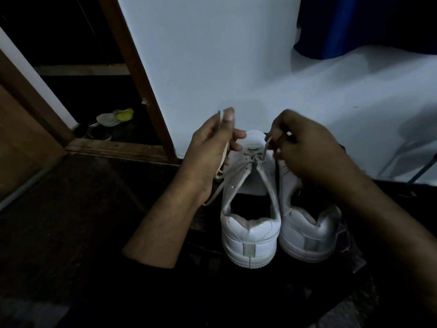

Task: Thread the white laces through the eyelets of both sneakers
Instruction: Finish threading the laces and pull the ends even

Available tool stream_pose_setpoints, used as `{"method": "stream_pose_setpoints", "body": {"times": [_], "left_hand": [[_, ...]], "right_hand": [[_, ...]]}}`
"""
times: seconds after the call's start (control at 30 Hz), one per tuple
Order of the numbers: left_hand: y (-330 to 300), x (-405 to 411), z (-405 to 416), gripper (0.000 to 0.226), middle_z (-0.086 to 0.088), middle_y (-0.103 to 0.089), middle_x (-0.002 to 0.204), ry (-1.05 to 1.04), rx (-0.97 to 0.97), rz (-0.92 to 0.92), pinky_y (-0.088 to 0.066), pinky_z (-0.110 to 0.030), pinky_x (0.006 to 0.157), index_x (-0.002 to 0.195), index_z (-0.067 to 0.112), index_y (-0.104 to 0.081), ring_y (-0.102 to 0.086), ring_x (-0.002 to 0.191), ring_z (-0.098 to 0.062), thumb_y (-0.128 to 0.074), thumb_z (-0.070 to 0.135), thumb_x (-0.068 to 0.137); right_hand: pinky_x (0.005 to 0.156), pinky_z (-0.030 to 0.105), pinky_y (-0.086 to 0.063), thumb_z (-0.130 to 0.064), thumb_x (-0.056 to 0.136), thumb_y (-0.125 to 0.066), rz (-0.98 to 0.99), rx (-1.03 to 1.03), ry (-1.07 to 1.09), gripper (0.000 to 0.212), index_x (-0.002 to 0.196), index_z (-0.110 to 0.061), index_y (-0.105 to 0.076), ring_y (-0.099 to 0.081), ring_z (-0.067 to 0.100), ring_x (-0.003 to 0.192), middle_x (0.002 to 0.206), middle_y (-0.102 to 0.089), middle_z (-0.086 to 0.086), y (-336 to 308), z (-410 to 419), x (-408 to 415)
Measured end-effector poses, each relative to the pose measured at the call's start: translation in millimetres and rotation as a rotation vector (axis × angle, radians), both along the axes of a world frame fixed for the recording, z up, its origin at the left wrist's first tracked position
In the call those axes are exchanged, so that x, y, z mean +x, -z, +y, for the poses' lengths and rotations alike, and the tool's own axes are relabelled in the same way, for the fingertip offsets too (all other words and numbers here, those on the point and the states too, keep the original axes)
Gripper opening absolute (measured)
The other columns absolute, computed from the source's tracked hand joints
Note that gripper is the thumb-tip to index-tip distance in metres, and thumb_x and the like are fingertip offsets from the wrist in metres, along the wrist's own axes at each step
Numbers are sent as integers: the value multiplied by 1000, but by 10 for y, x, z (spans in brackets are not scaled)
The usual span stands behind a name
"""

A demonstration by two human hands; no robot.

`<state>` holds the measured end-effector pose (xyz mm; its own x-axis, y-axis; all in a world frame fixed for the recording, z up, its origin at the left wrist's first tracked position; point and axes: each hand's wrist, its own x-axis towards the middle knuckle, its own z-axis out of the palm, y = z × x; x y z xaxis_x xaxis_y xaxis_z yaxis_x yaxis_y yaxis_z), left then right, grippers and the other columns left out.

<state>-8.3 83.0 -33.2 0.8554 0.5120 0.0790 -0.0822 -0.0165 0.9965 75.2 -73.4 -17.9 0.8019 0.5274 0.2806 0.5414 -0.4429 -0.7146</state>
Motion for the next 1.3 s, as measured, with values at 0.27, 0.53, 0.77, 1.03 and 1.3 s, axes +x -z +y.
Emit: {"method": "stream_pose_setpoints", "body": {"times": [0.27, 0.53, 0.77, 1.03, 1.3], "left_hand": [[-39, 23, 20, 59, 0, -70, 126, -101, 25, -128, -54, -41, 96, 150, 43, -47, -65, 106, -13, -28, 65, 99], [-70, 26, -3, 67, 5, -66, 132, -135, 62, -142, -48, -35, 89, 155, 49, -35, -64, 116, -10, -25, 69, 91], [-60, 21, 9, 56, 3, -63, 137, -143, 11, -151, -52, -35, 95, 154, 47, -38, -63, 121, -11, -21, 64, 103], [-46, 19, -14, 64, 5, -60, 143, -73, 39, -89, -48, -36, 105, 142, 40, -59, -57, 129, -10, -19, 67, 101], [2, -2, 9, 21, 12, -76, 107, -135, 91, -130, -50, -37, 101, 108, 17, -79, -63, 102, -2, -59, 24, 104]], "right_hand": [[56, 19, -40, -24, 103, -48, -58, 218, -17, 14, 92, -25, -57, -52, 9, 59, 71, -60, -4, -189, -104, -11], [49, 20, -23, -39, 100, -55, -312, -578, -107, 23, 111, -25, -72, -54, 20, 101, 97, -45, -4, -121, -37, -86], [75, 17, -41, -24, 106, -47, 133, 200, -260, 20, 92, -20, -61, -60, 6, 85, 91, -67, -8, -130, -120, 8], [61, 28, -40, -26, 100, -54, -225, -53, -30, 13, 95, -22, -65, -50, 14, 61, 75, -61, -1, -127, -137, 60], [57, 27, -22, -43, 95, -63, -372, -552, -59, 16, 100, -31, -73, -57, 21, 106, 107, -57, -4, -70, -71, -58]]}}
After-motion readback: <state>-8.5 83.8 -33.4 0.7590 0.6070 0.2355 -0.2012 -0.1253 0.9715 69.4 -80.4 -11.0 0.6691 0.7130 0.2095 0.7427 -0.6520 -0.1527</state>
